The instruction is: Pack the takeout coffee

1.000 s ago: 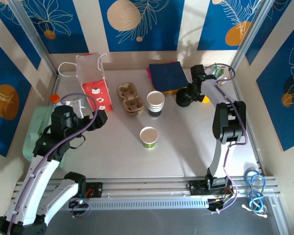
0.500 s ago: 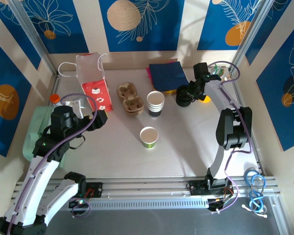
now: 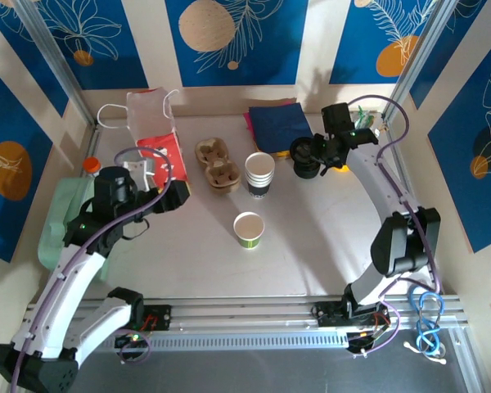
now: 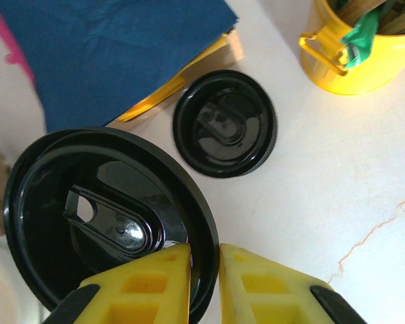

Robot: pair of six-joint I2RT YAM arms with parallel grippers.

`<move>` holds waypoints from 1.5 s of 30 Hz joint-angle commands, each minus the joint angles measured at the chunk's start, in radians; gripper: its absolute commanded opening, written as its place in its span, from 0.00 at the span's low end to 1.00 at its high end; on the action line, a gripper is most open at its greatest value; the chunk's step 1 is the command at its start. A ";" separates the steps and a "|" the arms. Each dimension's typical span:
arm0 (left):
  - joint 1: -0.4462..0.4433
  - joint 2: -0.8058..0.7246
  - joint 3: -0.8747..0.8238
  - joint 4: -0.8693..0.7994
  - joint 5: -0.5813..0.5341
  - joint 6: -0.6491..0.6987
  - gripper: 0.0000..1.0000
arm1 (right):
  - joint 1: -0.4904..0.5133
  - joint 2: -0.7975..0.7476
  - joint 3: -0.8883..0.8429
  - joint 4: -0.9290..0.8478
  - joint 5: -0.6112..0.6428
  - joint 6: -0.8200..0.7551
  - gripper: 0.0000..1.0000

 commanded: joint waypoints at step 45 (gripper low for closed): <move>-0.190 0.368 -0.042 0.664 0.476 -0.356 0.58 | 0.559 -0.153 0.083 -0.113 -0.053 0.156 0.18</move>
